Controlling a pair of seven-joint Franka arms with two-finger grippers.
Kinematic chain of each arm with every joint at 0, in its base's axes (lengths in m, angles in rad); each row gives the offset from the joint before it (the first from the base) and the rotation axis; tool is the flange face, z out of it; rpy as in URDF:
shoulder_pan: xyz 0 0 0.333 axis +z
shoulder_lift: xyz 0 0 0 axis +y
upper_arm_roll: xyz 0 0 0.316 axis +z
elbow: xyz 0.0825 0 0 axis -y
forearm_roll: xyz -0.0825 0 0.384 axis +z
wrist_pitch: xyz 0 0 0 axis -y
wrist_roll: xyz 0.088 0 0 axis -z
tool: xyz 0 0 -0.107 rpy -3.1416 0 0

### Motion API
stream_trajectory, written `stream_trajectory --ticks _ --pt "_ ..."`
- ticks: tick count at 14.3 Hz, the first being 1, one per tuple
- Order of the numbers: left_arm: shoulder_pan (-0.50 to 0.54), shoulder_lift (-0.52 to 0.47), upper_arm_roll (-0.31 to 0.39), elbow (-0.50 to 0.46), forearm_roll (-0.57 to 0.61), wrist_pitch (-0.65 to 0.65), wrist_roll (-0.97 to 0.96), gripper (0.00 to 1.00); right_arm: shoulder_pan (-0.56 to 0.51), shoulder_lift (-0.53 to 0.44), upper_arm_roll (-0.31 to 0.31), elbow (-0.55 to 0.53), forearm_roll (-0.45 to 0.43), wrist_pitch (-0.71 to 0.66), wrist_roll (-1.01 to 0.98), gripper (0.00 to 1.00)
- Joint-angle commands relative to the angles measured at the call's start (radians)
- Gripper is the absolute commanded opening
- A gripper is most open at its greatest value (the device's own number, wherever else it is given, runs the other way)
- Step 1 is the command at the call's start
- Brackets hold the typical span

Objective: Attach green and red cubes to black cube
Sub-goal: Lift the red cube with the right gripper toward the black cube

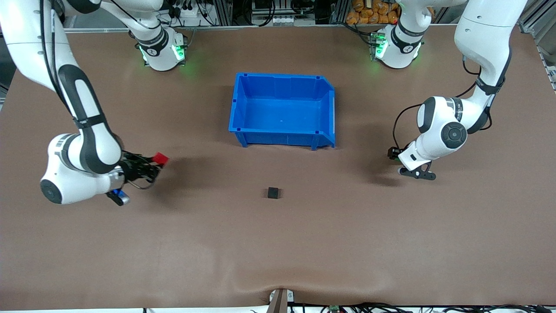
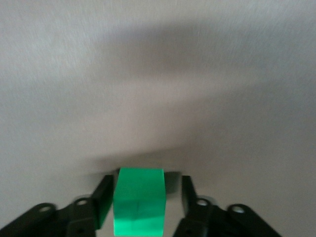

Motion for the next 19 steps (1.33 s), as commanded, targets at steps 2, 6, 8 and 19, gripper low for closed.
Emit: stream_trajectory --ticks 2,6,8,19 --pt "0.002 -0.006 0.004 0.003 0.007 -0.034 0.009 0.0 0.148 0.081 0.007 0.095 0.126 0.201 0.477 0.0" --pt "0.002 -0.024 -0.001 0.044 0.003 -0.048 -0.166 0.0 0.297 0.182 0.013 0.153 0.203 0.505 0.784 0.0" --pt "-0.01 -0.028 -0.012 0.087 -0.006 -0.074 -0.305 0.0 0.346 0.216 0.013 0.155 0.203 0.604 0.849 0.0" --pt "-0.171 0.144 -0.087 0.471 -0.009 -0.154 -1.436 0.0 0.45 0.296 0.01 0.158 0.191 0.769 0.954 0.0"
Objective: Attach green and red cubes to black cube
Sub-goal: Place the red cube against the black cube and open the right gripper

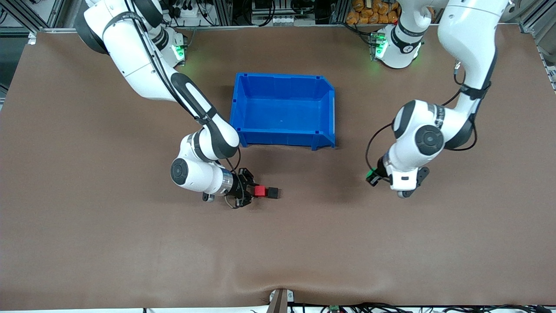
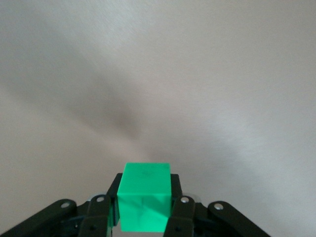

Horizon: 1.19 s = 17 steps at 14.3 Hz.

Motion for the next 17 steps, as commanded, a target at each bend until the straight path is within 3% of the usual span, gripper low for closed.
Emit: stream_trajectory --ticks 1,3,4,5,7,9,11,13,15,17 --pt "-0.042 0.084 0.002 0.121 -0.014 -0.023 -0.201 0.0 0.029 0.048 -0.007 0.031 0.011 0.086 0.016 0.0" --pt "-0.07 0.124 0.004 0.171 -0.022 -0.023 -0.326 0.0 0.031 0.053 -0.007 0.031 0.009 0.092 0.016 0.03" --pt "-0.087 0.151 0.004 0.208 -0.026 -0.023 -0.397 0.0 0.029 0.053 -0.007 0.031 0.009 0.092 0.016 0.32" --pt "-0.098 0.182 0.004 0.251 -0.029 -0.023 -0.487 0.0 0.031 0.045 -0.011 0.029 0.002 0.091 0.015 0.99" --pt "-0.105 0.231 0.004 0.308 -0.026 -0.023 -0.619 0.0 0.011 0.016 -0.016 0.029 -0.015 0.053 0.006 1.0" --pt "-0.141 0.262 0.005 0.339 -0.026 -0.022 -0.696 0.0 -0.042 -0.042 -0.02 0.031 -0.065 -0.08 -0.01 1.0" --pt "-0.165 0.291 0.005 0.379 -0.028 -0.02 -0.807 0.0 -0.095 -0.094 -0.022 0.063 -0.196 -0.296 -0.046 1.0" --pt "-0.187 0.326 0.004 0.423 -0.028 -0.017 -0.906 0.0 -0.139 -0.129 -0.016 0.165 -0.355 -0.519 -0.086 1.0" --pt "-0.217 0.355 0.005 0.457 -0.028 -0.014 -0.982 0.0 -0.141 -0.175 -0.017 0.199 -0.527 -0.551 -0.123 1.0" --pt "-0.24 0.383 0.005 0.489 -0.028 -0.009 -1.037 0.0 -0.203 -0.208 -0.007 0.239 -0.526 -0.57 -0.215 1.0"
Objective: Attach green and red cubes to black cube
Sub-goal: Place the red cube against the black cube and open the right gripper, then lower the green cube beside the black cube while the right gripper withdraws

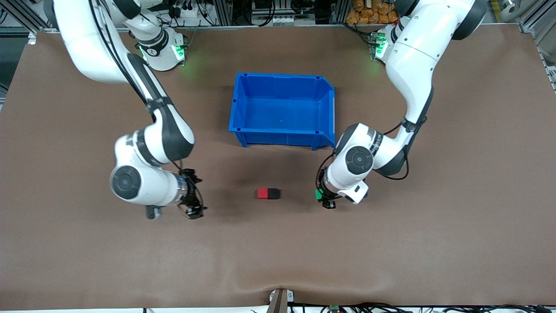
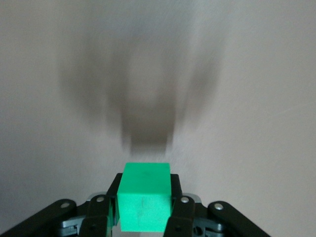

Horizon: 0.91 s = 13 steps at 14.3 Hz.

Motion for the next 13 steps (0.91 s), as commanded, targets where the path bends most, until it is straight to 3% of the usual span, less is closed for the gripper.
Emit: stream_trajectory --ticks 1,3,6,8,9,10,13 --pt "-0.037 0.062 0.008 0.088 -0.014 -0.002 -0.062 0.0 -0.073 -0.078 0.019 0.025 -0.038 -0.065 -0.178 1.0" --pt "-0.065 0.102 0.008 0.124 -0.014 0.041 -0.086 0.0 -0.118 -0.123 0.022 0.027 -0.038 -0.135 -0.409 1.0" --pt "-0.094 0.131 0.009 0.13 -0.014 0.104 -0.079 0.0 -0.171 -0.218 0.038 0.024 -0.038 -0.252 -0.586 1.0" --pt "-0.109 0.135 0.009 0.13 -0.014 0.106 -0.069 0.0 -0.256 -0.231 0.173 0.023 -0.069 -0.263 -0.712 1.0" --pt "-0.12 0.139 0.006 0.132 -0.014 0.106 -0.068 0.0 -0.288 -0.237 0.224 0.025 -0.128 -0.257 -0.754 1.0" --pt "-0.131 0.139 0.006 0.13 -0.014 0.106 -0.069 0.0 -0.31 -0.276 0.239 0.025 -0.196 -0.264 -0.778 1.0" --pt "-0.144 0.151 0.005 0.132 -0.014 0.106 -0.069 0.0 -0.314 -0.373 0.235 0.034 -0.213 -0.353 -0.869 1.0"
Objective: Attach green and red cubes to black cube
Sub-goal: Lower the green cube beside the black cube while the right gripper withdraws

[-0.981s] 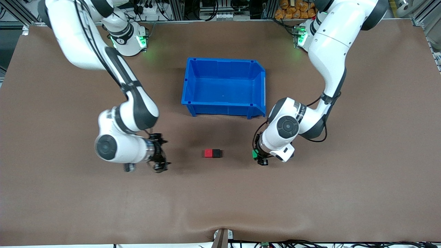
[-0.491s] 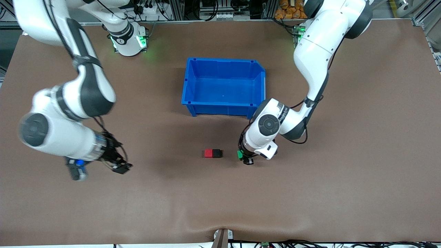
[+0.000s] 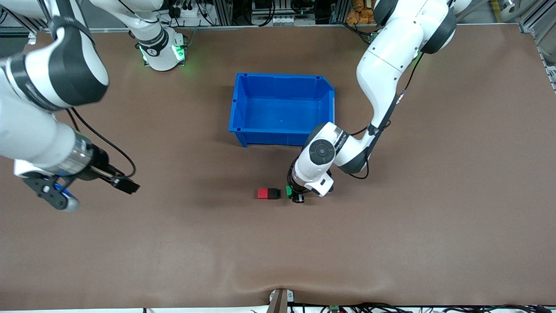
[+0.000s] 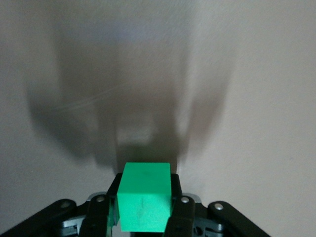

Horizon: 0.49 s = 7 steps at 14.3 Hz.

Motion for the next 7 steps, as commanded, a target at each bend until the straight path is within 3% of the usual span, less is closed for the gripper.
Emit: stream_trajectory --ticks 1,3,7 --pt "-0.022 0.022 0.005 0.034 -0.015 0.001 0.001 0.0 -0.045 -0.101 0.026 -0.018 0.015 -0.094 -0.06 1.0" --pt "-0.023 0.029 0.005 0.06 -0.015 0.002 -0.001 0.0 -0.061 -0.153 -0.014 0.004 0.087 -0.227 -0.078 1.0" --pt "-0.037 0.06 0.01 0.081 -0.014 0.07 -0.003 0.0 -0.047 -0.265 -0.114 -0.007 0.08 -0.338 -0.382 1.0"
